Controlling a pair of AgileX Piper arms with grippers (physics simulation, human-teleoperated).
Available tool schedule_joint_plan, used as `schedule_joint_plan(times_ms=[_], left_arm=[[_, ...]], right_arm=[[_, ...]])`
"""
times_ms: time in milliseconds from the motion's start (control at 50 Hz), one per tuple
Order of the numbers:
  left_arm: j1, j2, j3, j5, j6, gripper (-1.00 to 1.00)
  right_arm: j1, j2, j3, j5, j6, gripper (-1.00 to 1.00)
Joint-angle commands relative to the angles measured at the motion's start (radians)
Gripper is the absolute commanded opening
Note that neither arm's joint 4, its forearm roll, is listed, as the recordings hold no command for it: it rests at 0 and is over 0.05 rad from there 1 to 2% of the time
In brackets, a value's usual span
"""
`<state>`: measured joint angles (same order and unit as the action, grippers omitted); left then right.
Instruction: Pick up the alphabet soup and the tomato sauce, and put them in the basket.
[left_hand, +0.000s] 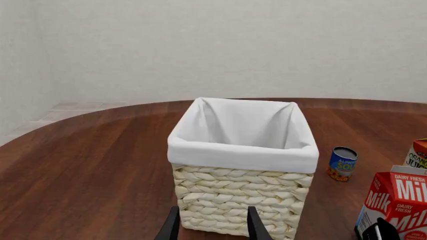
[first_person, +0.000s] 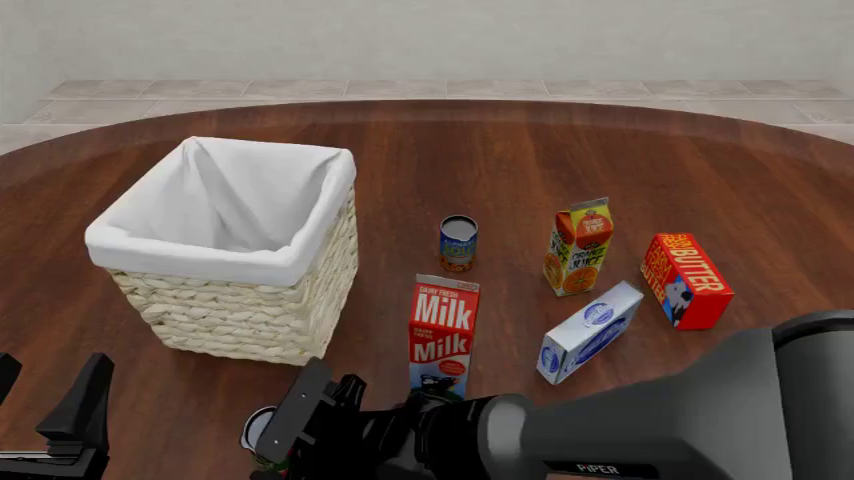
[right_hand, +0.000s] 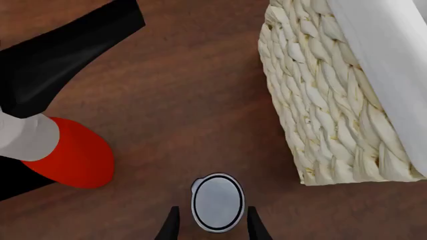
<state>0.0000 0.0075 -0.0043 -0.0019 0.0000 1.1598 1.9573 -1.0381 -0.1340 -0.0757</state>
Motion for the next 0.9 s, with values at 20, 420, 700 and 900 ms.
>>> schedule_joint_plan(times_ms=[20, 420, 700, 900], left_arm=[[0.000, 0.000, 0.000, 0.000, 0.000, 1.00], [0.000, 0.000, 0.000, 0.000, 0.000, 1.00], [0.000, 0.000, 0.000, 0.000, 0.000, 1.00], [0.000, 0.000, 0.000, 0.000, 0.000, 1.00]], right_arm=[[-0.004, 0.008, -0.009, 0.001, -0.008, 1.00], [-0.027, -0.002, -0.018, -0.007, -0.038, -1.00], [-0.023, -0.024, -0.020, 0.005, -0.050, -1.00], [-0.018, -0.060, -0.009, 0.017, -0.059, -1.00]])
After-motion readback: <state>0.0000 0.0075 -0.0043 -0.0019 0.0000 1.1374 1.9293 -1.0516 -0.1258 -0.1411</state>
